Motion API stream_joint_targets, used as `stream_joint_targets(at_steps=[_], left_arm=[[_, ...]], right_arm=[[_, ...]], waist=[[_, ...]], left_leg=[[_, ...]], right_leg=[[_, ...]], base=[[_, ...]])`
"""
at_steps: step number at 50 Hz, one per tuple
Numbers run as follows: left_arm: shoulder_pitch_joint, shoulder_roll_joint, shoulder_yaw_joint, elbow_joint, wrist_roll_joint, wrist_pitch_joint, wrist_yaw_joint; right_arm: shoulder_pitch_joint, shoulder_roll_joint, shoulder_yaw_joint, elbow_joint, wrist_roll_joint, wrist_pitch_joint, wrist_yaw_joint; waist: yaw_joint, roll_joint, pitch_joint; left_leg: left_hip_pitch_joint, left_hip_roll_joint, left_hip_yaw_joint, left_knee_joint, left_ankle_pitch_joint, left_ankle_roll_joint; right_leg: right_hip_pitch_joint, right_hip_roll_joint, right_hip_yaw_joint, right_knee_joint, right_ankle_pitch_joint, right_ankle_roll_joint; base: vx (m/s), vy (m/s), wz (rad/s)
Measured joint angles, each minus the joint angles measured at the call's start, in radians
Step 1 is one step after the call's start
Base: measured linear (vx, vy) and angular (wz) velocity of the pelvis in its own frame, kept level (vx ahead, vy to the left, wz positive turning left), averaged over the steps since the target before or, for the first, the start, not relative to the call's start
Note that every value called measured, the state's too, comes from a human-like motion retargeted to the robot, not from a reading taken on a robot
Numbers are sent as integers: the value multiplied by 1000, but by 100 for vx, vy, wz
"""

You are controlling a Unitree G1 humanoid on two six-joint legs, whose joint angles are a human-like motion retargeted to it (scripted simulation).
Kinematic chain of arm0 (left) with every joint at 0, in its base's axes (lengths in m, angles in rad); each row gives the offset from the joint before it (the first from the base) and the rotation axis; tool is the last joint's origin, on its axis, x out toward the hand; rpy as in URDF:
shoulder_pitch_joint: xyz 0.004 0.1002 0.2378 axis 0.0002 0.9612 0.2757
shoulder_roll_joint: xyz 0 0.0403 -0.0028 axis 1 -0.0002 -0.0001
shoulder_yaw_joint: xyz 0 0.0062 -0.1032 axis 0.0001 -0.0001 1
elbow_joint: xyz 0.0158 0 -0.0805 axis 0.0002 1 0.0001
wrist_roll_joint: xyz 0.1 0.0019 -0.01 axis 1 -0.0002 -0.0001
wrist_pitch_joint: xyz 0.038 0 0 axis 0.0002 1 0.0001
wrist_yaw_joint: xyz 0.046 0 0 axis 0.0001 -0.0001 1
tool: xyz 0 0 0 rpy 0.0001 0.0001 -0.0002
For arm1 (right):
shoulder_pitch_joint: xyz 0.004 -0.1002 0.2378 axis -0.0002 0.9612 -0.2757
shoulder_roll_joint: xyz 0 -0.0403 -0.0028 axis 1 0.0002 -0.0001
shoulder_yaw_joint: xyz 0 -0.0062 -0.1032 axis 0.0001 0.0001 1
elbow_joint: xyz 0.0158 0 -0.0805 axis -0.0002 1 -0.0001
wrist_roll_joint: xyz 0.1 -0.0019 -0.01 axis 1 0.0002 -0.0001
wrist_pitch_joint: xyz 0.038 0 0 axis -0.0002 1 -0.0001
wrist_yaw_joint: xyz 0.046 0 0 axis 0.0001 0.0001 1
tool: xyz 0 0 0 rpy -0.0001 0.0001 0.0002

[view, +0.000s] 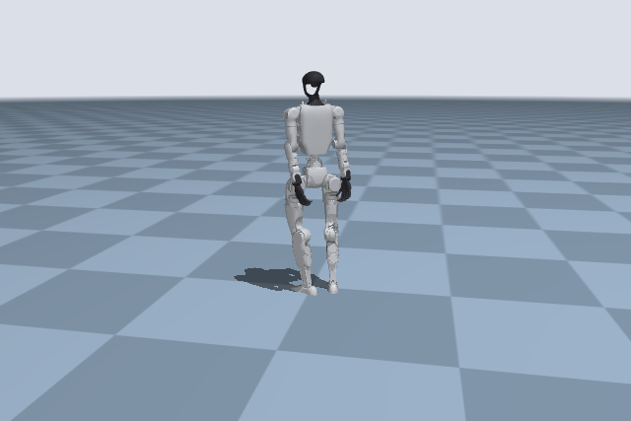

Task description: Upper body actions

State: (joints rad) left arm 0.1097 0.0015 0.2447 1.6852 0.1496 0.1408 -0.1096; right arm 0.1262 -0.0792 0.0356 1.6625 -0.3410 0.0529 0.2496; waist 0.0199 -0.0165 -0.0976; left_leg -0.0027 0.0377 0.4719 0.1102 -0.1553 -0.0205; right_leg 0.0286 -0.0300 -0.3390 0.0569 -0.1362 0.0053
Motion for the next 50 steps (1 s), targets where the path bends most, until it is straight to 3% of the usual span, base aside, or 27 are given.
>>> stream_joint_targets(at_steps=[3, 4, 6, 9, 12, 18, 25, 29, 33, 38, 43, 46, 50], left_arm=[[9, 13, 67, -6, -182, -149, 45], [12, 29, 70, -9, -218, -163, 34], [16, 63, 48, -22, -236, -132, -24], [18, 106, 12, -47, -112, -70, -112], [16, 142, -41, -89, -2, -51, -65], [9, 143, -60, -144, 85, -106, 95], [-22, 102, 11, -126, 44, -91, -52], [-19, 92, 23, -115, 14, -97, -77], [-13, 99, 13, -94, 15, -110, -58], [-1, 103, 15, -67, 15, -106, -53], [9, 121, 20, -58, 17, -97, -84], [18, 139, 11, -60, 41, -90, -87], [16, 155, 10, -69, 61, -90, -69]], right_arm=[[-14, -39, -1, -29, 83, -89, -81], [-23, -51, 6, -37, 73, -94, -83], [-46, -74, 7, -56, 20, -75, -57], [-69, -97, -8, -107, -54, -40, -14], [-81, -103, -38, -168, -69, -69, -32], [-139, -79, -213, -222, 77, -140, -230], [-300, -234, -531, -215, 380, -131, -305], [-374, -348, -684, -396, 464, -187, -453], [-451, -431, -744, -670, 420, -246, -626], [-635, -537, -700, -977, 370, -297, -884], [-878, -654, -475, -1250, 300, -371, -1118], [-980, -799, -315, -1387, 130, -311, -1064], [-1086, -1016, -171, -1536, -192, -118, -925]], waist=[[-92, 29, 13], [-87, 30, 15], [-78, 35, 14], [-75, 40, 10], [-78, 41, 7], [-92, 27, 11], [-83, 1, 1], [-96, -19, -11], [-159, -28, -31], [-185, -24, -56], [-158, -17, -76], [-142, -20, -95], [-110, -29, -97]], left_leg=[[-10, -14, -77, -22, 34, 23], [-6, -17, -65, -31, 40, 27], [0, -21, -49, -43, 42, 33], [-3, -23, -48, -47, 43, 37], [-8, -22, -51, -47, 46, 36], [-11, -21, -62, -48, 50, 37], [-11, -21, -63, -51, 47, 39], [-14, -32, -87, -55, 46, 43], [-17, -48, -151, -59, 37, 47], [-23, -41, -160, -55, 29, 41], [-11, -20, -97, -61, 20, 29], [-7, -14, -67, -63, 17, 22], [3, -10, -27, -69, 19, 22]], right_leg=[[0, -22, -73, -4, 30, 22], [-1, -18, -62, -7, 34, 18], [-4, -10, -48, -7, 36, 16], [-10, -7, -47, -8, 38, 14], [-16, -8, -47, -6, 40, 14], [-16, -6, -56, -7, 41, 13], [-19, -5, -58, -6, 40, 15], [-18, -11, -81, -7, 35, 19], [-14, -16, -147, -11, 25, 25], [-25, -14, -159, -8, 22, 26], [-49, -1, -100, -2, 31, 21], [-61, 2, -66, 2, 33, 19], [-63, 12, -20, 4, 35, 15]], base=[[-1, 0, 115], [-4, 2, -44], [-6, 3, -32], [0, 0, 0], [0, 0, 0], [-1, 0, 2], [2, -1, 3], [6, -6, 32], [2, -8, 77], [0, -2, 16], [-2, -5, -61], [1, -8, -54], [2, -5, -48]])
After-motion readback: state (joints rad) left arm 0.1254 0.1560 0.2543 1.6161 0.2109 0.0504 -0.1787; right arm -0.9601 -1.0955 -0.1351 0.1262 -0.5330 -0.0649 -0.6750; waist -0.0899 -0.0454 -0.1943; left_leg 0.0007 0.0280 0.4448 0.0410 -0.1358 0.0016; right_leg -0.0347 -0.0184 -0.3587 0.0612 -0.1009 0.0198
